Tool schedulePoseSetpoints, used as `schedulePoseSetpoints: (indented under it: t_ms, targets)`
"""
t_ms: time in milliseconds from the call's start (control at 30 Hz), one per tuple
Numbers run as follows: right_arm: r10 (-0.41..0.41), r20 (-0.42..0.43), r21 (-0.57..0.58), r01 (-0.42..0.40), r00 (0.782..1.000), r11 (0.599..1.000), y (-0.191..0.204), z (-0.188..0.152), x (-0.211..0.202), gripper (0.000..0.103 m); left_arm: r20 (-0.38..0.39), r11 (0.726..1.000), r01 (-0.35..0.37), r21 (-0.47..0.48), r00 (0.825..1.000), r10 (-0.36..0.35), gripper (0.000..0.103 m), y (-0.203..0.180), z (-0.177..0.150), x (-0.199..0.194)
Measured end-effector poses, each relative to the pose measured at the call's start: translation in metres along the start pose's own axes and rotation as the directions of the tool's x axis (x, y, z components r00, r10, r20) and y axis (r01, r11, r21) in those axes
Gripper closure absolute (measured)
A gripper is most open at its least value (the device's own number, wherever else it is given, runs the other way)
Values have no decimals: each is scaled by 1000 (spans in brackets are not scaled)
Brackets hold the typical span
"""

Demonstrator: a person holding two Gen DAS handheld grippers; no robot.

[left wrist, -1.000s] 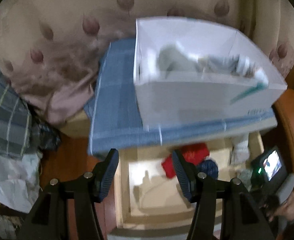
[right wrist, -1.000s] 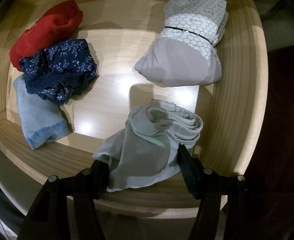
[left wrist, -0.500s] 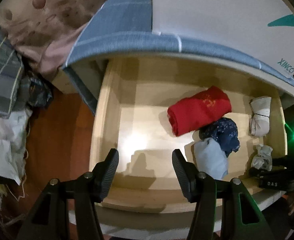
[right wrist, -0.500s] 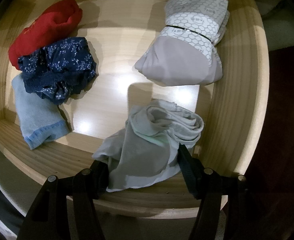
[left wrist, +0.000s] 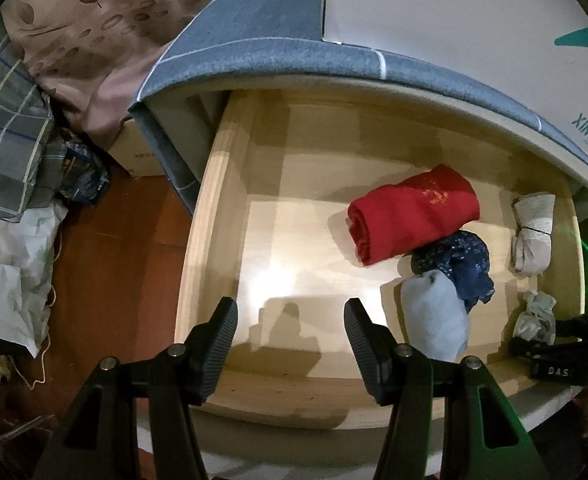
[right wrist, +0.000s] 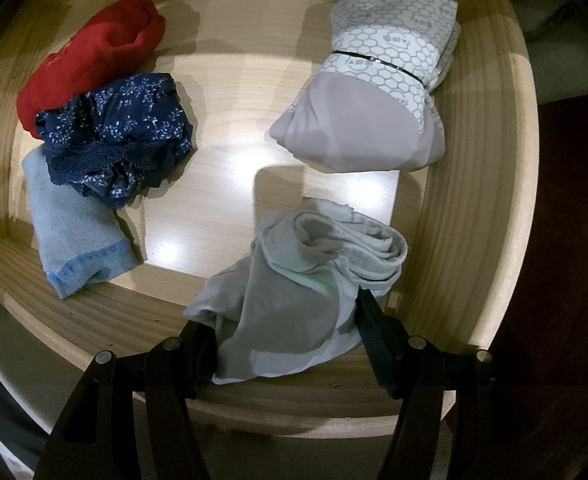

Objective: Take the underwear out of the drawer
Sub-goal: 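Lift the light grey underwear with the right gripper toward the white box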

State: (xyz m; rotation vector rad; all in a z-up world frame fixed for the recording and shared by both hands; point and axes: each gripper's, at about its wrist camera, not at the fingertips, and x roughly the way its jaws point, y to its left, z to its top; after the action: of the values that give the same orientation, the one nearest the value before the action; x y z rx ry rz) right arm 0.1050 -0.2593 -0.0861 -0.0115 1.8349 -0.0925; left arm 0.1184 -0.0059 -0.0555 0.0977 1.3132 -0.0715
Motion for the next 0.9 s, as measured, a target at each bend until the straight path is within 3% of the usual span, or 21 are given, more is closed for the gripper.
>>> schedulePoseSetpoints:
  t_ms: [567, 900]
  targets:
    - [70, 73, 52, -74, 995, 996, -22, -7, -12, 54, 65, 999, -43, -30, 997, 45, 46, 3, -2, -8]
    - [101, 213, 83, -121, 972, 989, -39, -19, -38, 58, 90, 998, -30, -60, 995, 36, 46, 9, -3, -12]
